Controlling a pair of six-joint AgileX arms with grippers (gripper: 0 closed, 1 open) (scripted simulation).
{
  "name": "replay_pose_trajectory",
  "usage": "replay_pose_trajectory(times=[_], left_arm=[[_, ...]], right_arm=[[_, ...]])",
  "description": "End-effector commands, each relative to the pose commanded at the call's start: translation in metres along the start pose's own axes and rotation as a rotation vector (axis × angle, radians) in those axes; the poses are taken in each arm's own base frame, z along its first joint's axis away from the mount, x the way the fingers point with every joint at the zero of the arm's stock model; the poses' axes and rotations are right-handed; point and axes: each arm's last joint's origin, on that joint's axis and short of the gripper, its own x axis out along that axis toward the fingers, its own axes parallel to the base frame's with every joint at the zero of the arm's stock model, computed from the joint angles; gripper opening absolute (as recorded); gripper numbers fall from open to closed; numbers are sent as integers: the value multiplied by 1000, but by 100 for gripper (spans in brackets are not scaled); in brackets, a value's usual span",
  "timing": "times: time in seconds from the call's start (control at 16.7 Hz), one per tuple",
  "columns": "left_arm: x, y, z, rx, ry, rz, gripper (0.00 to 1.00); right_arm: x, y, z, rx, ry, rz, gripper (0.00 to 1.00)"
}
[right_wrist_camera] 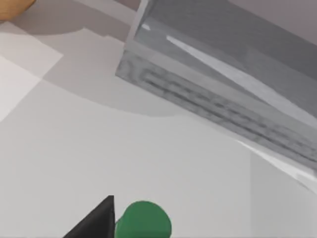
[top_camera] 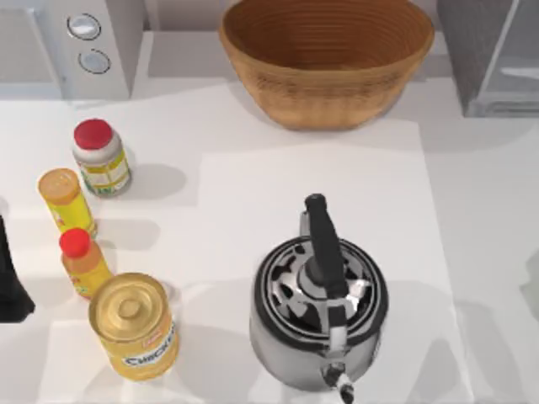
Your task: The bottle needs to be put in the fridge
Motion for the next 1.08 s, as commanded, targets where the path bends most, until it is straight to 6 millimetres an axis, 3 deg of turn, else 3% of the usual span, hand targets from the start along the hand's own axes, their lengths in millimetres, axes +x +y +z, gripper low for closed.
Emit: replay_pose_trajectory(times=[0.18,0.42,0.78,1.08], left_arm=[[0,0,0,0,0,0,100],[0,0,0,0,0,0,100],[0,0,0,0,0,0,100],[0,0,0,0,0,0,100]], right_arm=[[15,-27,-9,-136,70,172,100],[35,-51,-49,-152,37,437,100],[45,-49,-108,88,-111,620,100],[45,-46,-119,180,-139,636,100]])
